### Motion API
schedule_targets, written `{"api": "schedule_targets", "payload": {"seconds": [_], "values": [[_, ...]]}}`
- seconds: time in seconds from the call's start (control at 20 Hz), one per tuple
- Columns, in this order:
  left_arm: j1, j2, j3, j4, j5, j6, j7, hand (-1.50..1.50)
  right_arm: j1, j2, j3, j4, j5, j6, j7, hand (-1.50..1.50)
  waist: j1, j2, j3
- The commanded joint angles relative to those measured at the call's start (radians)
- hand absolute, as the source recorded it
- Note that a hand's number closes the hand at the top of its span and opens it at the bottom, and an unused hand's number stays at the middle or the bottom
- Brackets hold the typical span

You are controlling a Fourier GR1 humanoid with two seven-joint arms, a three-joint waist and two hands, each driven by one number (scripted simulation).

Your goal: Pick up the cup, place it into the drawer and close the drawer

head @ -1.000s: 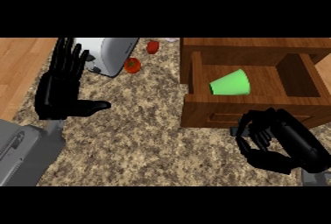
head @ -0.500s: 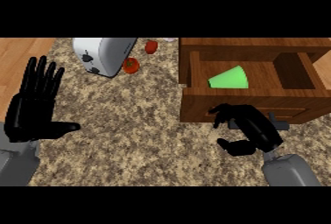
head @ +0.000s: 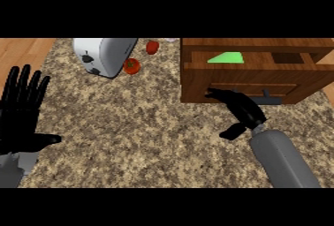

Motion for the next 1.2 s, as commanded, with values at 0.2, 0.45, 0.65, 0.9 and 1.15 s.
{"api": "schedule_targets", "payload": {"seconds": [0.2, 0.45, 0.65, 0.9, 1.15], "values": [[0.015, -0.028, 0.056, 0.022, -0.017, -0.076, 0.01, -1.5, -0.287, 0.042, -0.104, 0.382, -0.008, -0.005, -0.076, -1.5, 0.003, 0.002, 0.0], [0.027, -0.03, 0.069, 0.026, -0.02, -0.126, -0.007, -1.5, -0.425, -0.023, -0.194, 0.63, -0.036, -0.023, -0.204, -1.5, 0.027, 0.013, 0.002], [-0.01, -0.079, 0.035, 0.071, -0.068, -0.108, -0.033, -1.5, -0.473, -0.092, -0.203, 0.721, -0.021, 0.005, -0.257, -1.5, 0.036, 0.021, 0.002], [-0.035, -0.064, 0.056, 0.102, -0.07, -0.124, -0.025, -1.5, -0.521, -0.099, -0.223, 0.79, -0.022, -0.008, -0.269, -1.5, 0.048, 0.027, 0.003], [-0.041, -0.089, 0.03, 0.088, -0.087, -0.117, -0.024, -1.5, -0.563, -0.119, -0.24, 0.817, -0.029, -0.008, -0.263, -1.5, 0.071, 0.036, 0.004]]}}
